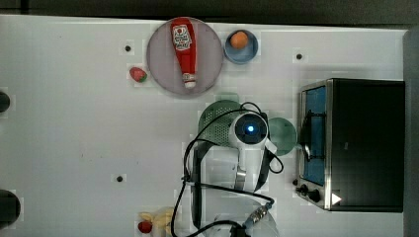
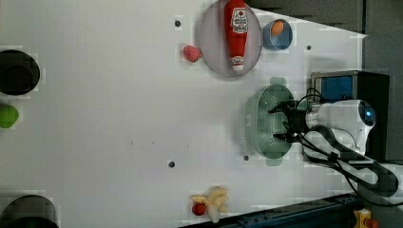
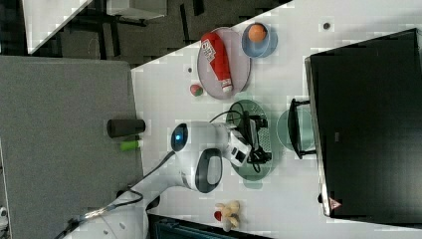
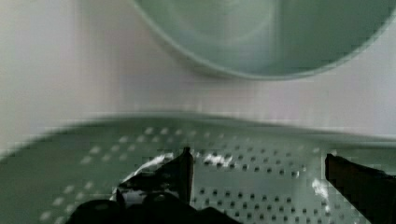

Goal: Drag strainer left to right.

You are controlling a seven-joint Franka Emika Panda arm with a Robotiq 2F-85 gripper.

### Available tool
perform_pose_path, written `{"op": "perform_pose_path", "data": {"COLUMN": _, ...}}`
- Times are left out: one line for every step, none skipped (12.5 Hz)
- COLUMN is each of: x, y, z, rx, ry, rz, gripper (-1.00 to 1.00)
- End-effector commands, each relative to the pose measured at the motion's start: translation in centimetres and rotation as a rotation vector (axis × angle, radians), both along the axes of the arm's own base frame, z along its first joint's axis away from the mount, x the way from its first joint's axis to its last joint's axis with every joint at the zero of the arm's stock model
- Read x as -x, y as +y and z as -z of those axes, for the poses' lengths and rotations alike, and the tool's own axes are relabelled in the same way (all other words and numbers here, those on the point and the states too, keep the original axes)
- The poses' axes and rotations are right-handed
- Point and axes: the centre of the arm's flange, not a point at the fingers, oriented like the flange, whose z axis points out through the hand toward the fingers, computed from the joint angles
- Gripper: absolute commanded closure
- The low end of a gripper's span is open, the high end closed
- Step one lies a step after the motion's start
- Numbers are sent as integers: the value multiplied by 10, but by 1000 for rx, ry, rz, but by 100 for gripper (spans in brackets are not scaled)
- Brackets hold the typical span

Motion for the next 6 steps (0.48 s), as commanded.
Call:
{"op": "perform_pose_path", "data": {"x": -26, "y": 50, "z": -68, "rx": -42, "ry": -83, "rz": -140, "gripper": -100}}
{"op": "perform_pose_path", "data": {"x": -28, "y": 62, "z": -92, "rx": -52, "ry": -92, "rz": -183, "gripper": -100}}
{"op": "perform_pose_path", "data": {"x": -28, "y": 75, "z": -117, "rx": -62, "ry": -98, "rz": -252, "gripper": -100}}
{"op": "perform_pose_path", "data": {"x": -28, "y": 86, "z": -143, "rx": -67, "ry": -114, "rz": -334, "gripper": -100}}
{"op": "perform_pose_path", "data": {"x": -26, "y": 96, "z": -172, "rx": -67, "ry": -144, "rz": -412, "gripper": -100}}
{"op": "perform_pose_path", "data": {"x": -23, "y": 104, "z": -200, "rx": -63, "ry": -175, "rz": -496, "gripper": -100}}
